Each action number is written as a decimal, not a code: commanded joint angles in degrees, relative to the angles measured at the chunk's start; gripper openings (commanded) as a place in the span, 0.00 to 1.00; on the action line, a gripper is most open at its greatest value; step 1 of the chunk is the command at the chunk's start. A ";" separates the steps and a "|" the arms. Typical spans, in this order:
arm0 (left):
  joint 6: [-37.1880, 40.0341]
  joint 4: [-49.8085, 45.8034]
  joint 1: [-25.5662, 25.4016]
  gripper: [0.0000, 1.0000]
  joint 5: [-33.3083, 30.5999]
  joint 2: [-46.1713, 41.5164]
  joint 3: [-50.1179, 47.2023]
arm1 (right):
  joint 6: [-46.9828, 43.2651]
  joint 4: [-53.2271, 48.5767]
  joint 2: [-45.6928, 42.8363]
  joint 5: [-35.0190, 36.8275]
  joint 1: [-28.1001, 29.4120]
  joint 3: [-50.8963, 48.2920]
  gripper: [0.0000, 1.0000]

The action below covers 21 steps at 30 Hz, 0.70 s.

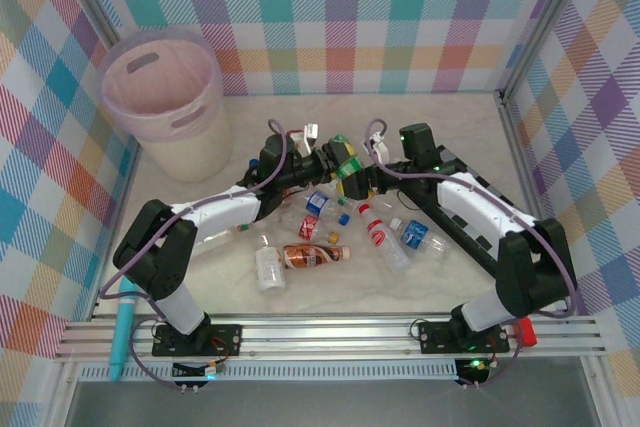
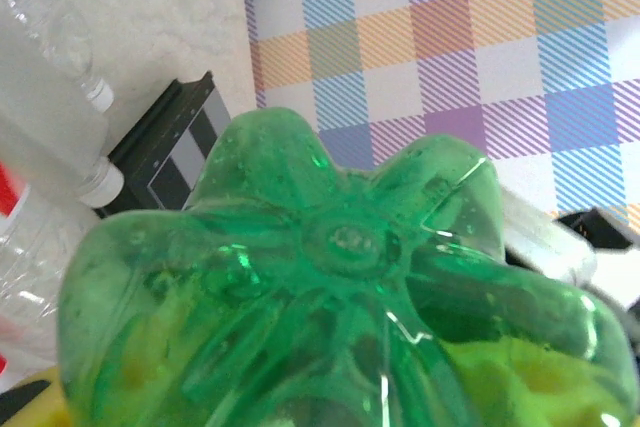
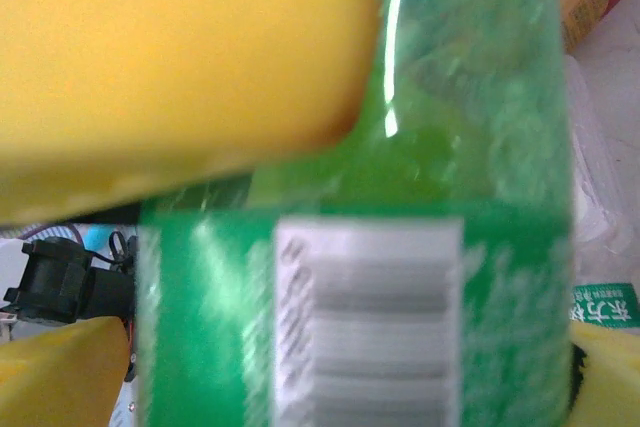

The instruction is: Put the plastic bottles in the bin

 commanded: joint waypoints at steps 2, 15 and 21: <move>6.70 -9.08 0.16 0.40 -0.55 -1.68 5.65 | -0.93 -4.67 -8.16 3.63 -1.62 1.69 1.00; 29.82 -45.52 13.14 0.22 -1.90 -9.69 30.08 | 4.74 -15.64 -15.44 16.64 -8.42 -2.80 1.00; 35.63 -54.94 25.31 0.00 -4.03 -12.49 38.68 | 7.14 -16.36 -17.18 20.13 -8.41 -4.93 0.99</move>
